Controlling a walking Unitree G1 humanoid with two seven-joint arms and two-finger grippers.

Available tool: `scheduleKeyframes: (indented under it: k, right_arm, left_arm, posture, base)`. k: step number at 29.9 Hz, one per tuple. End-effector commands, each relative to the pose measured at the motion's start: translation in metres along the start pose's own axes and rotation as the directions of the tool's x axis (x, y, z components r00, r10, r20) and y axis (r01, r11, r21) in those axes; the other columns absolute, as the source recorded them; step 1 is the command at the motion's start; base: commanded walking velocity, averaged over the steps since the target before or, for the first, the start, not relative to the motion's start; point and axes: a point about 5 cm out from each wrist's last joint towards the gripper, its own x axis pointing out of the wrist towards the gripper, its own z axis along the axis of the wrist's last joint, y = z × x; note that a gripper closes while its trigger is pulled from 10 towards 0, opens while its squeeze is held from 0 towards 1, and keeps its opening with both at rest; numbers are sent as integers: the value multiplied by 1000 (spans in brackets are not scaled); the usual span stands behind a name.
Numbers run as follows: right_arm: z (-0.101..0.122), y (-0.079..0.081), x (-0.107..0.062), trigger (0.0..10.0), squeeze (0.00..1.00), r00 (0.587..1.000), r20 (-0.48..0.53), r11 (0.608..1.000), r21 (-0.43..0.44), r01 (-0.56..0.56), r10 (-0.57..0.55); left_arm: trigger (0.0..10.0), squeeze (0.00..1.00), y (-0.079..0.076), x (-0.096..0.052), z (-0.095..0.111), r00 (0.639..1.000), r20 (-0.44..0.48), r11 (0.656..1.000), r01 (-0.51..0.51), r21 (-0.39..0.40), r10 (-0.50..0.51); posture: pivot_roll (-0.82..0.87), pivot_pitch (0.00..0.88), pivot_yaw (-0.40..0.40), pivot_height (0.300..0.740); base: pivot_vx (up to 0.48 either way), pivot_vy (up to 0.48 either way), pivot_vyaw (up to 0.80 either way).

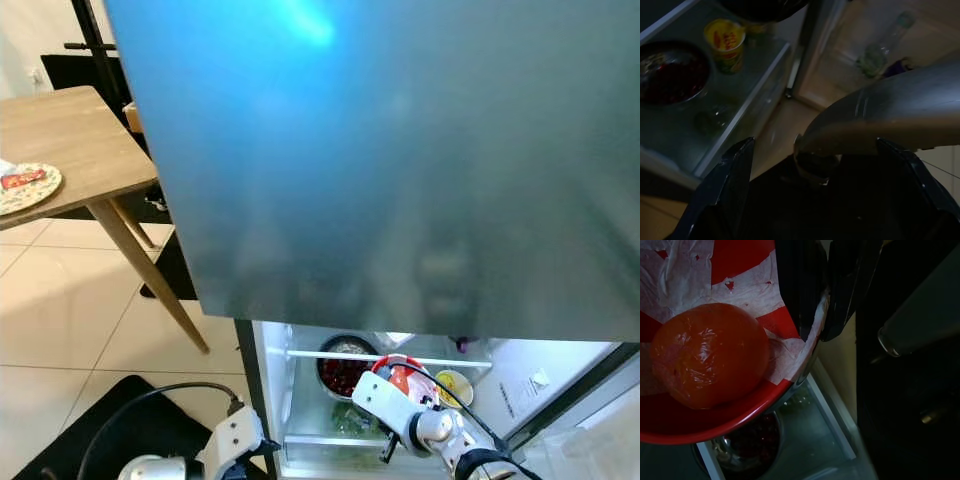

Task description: Restocking fridge

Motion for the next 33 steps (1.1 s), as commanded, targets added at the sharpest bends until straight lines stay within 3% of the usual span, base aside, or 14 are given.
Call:
scheduleKeyframes:
  k: [1,12,28,33]
  right_arm:
    - [1,-7,-3,10000,0,1000,18,1000,20,24,-25]
    - [-1,-7,-4,10000,0,1000,24,998,59,3,-4]
    - [7,3,0,10000,0,996,37,996,-51,-77,79]
    - [14,12,4,10000,0,989,71,990,-69,-127,132]
  left_arm:
    - [10000,0,-1,0,-4,1000,1,1000,-30,-8,30]
    - [10000,0,1,3,-6,987,7,987,-159,1,159]
    - [10000,0,15,6,8,952,66,951,-304,51,300]
    - [10000,0,19,5,10,936,85,935,-348,64,342]
  posture:
    - [-67,54,-62,655]
    - [-65,65,-62,625]
    - [-68,76,-63,560]
    - [-65,76,-65,540]
  base:
    - [0,0,0]
    - [0,0,0]
    - [0,0,0]
    - [0,0,0]
